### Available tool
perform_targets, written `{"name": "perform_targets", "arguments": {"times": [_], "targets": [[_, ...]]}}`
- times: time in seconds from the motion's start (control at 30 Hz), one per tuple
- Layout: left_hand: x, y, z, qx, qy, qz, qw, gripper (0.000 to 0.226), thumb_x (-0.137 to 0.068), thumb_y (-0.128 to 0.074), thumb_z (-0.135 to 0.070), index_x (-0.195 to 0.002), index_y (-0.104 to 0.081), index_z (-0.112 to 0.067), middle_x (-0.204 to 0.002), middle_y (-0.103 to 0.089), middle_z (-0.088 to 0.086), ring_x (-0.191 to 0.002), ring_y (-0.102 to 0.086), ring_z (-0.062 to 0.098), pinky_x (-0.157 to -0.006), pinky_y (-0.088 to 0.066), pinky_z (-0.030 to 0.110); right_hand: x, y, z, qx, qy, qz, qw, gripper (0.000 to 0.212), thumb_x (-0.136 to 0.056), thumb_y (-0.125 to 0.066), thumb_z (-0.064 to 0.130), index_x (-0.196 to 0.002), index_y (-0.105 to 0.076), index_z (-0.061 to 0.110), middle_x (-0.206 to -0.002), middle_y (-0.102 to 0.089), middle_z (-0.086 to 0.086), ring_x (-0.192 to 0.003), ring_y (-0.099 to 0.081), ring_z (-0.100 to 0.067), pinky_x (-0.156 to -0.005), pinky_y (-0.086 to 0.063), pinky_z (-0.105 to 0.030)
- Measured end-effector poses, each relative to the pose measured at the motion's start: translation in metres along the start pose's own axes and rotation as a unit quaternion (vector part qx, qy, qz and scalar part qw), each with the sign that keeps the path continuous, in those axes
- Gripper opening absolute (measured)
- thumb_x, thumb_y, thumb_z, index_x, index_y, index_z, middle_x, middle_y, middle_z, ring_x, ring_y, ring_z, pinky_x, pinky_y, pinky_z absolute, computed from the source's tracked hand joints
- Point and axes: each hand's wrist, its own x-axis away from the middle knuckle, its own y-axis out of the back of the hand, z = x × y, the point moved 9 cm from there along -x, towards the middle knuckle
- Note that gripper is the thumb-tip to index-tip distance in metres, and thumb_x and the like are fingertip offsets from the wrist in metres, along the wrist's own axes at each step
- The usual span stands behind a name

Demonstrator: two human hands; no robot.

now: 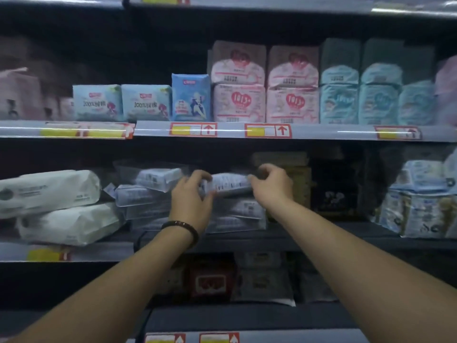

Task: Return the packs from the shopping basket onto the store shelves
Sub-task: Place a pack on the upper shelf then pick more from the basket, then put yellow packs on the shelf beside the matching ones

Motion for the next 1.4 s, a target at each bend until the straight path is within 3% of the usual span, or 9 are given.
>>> {"name": "perform_targets", "arguments": {"times": [0.2, 0.4, 0.57, 0.67, 0.9, 1.03, 1.1, 1.23, 1.4], "targets": [[0.003, -0.021, 0.014, -0.038, 0.002, 0.056, 0.998, 0.032, -0.092, -0.069, -0.011, -0.104, -0.060, -0.039, -0.107, -0.049, -0.007, -0.087, -0.055, 0.017, -0.087, -0.054, 0.036, 0.010, -0.028, -0.032, 0.101, -0.003, 0.092, 0.991, 0.056, -0.093, -0.068, 0.034, -0.146, -0.051, 0.036, -0.138, -0.063, 0.005, -0.104, -0.070, -0.025, -0.098, -0.057, -0.054], [0.015, -0.030, 0.003, -0.090, 0.018, 0.142, 0.986, 0.042, -0.094, -0.066, -0.029, -0.131, -0.048, -0.033, -0.140, -0.042, -0.003, -0.102, -0.059, 0.021, -0.089, -0.054, 0.037, 0.026, 0.006, -0.040, 0.113, 0.003, 0.106, 0.988, 0.049, -0.098, -0.069, 0.025, -0.146, -0.058, 0.030, -0.112, -0.072, 0.000, -0.062, -0.067, -0.012, -0.044, -0.046, -0.015], [0.039, -0.053, 0.002, -0.197, 0.022, 0.229, 0.953, 0.086, -0.090, -0.066, -0.044, -0.156, -0.011, -0.039, -0.170, -0.004, -0.001, -0.134, -0.051, 0.036, -0.098, -0.055, 0.050, 0.065, 0.025, -0.048, 0.155, 0.042, 0.132, 0.978, 0.034, -0.097, -0.072, 0.032, -0.130, -0.065, 0.029, -0.131, -0.062, 0.005, -0.111, -0.060, -0.013, -0.084, -0.047, -0.020], [0.056, -0.047, -0.014, -0.241, 0.026, 0.213, 0.947, 0.087, -0.093, -0.064, -0.044, -0.158, -0.006, -0.038, -0.170, 0.007, 0.010, -0.146, -0.030, 0.044, -0.106, -0.049, 0.051, 0.097, 0.039, -0.057, 0.150, 0.053, 0.150, 0.976, 0.021, -0.099, -0.070, 0.030, -0.119, -0.065, 0.034, -0.123, -0.059, 0.013, -0.116, -0.055, -0.006, -0.091, -0.042, -0.020], [0.215, -0.065, -0.049, -0.206, -0.117, 0.285, 0.929, 0.042, -0.090, -0.050, -0.051, -0.129, -0.043, -0.038, -0.136, -0.038, -0.008, -0.121, -0.042, 0.021, -0.097, -0.047, 0.037, 0.200, 0.056, -0.139, 0.127, 0.018, 0.209, 0.969, 0.008, -0.101, -0.069, 0.026, -0.098, -0.065, 0.032, -0.096, -0.066, 0.016, -0.092, -0.060, 0.003, -0.073, -0.047, -0.014], [0.342, -0.107, 0.000, -0.150, -0.009, 0.457, 0.877, 0.025, -0.087, -0.048, -0.049, -0.108, -0.054, -0.036, -0.114, -0.058, -0.016, -0.107, -0.059, 0.013, -0.087, -0.052, 0.033, 0.286, 0.061, -0.254, 0.189, -0.069, 0.245, 0.948, 0.015, -0.090, -0.073, 0.015, -0.090, -0.070, 0.029, -0.083, -0.072, 0.015, -0.082, -0.069, 0.000, -0.069, -0.049, -0.014], [0.400, -0.125, 0.031, -0.149, 0.061, 0.544, 0.823, 0.023, -0.087, -0.052, -0.046, -0.104, -0.061, -0.032, -0.111, -0.068, -0.011, -0.106, -0.066, 0.015, -0.084, -0.055, 0.032, 0.330, 0.053, -0.315, 0.266, -0.129, 0.345, 0.891, 0.015, -0.088, -0.070, 0.020, -0.100, -0.075, 0.028, -0.093, -0.078, 0.009, -0.087, -0.072, -0.004, -0.078, -0.056, -0.023], [0.477, -0.156, 0.051, -0.199, 0.034, 0.742, 0.639, 0.040, -0.096, -0.059, -0.044, -0.130, -0.067, -0.025, -0.134, -0.067, 0.005, -0.125, -0.062, 0.029, -0.102, -0.051, 0.034, 0.371, 0.043, -0.383, 0.332, -0.202, 0.463, 0.797, 0.026, -0.088, -0.075, 0.033, -0.113, -0.076, 0.025, -0.112, -0.077, 0.002, -0.102, -0.072, -0.018, -0.091, -0.058, -0.033], [0.495, -0.177, 0.063, -0.226, 0.033, 0.781, 0.582, 0.064, -0.099, -0.051, -0.058, -0.149, -0.049, -0.019, -0.156, -0.047, 0.009, -0.140, -0.050, 0.030, -0.112, -0.044, 0.036, 0.408, 0.028, -0.438, 0.390, -0.251, 0.519, 0.718, 0.044, -0.075, -0.082, 0.029, -0.115, -0.071, 0.017, -0.110, -0.073, -0.010, -0.103, -0.073, -0.029, -0.085, -0.061, -0.035]]}}
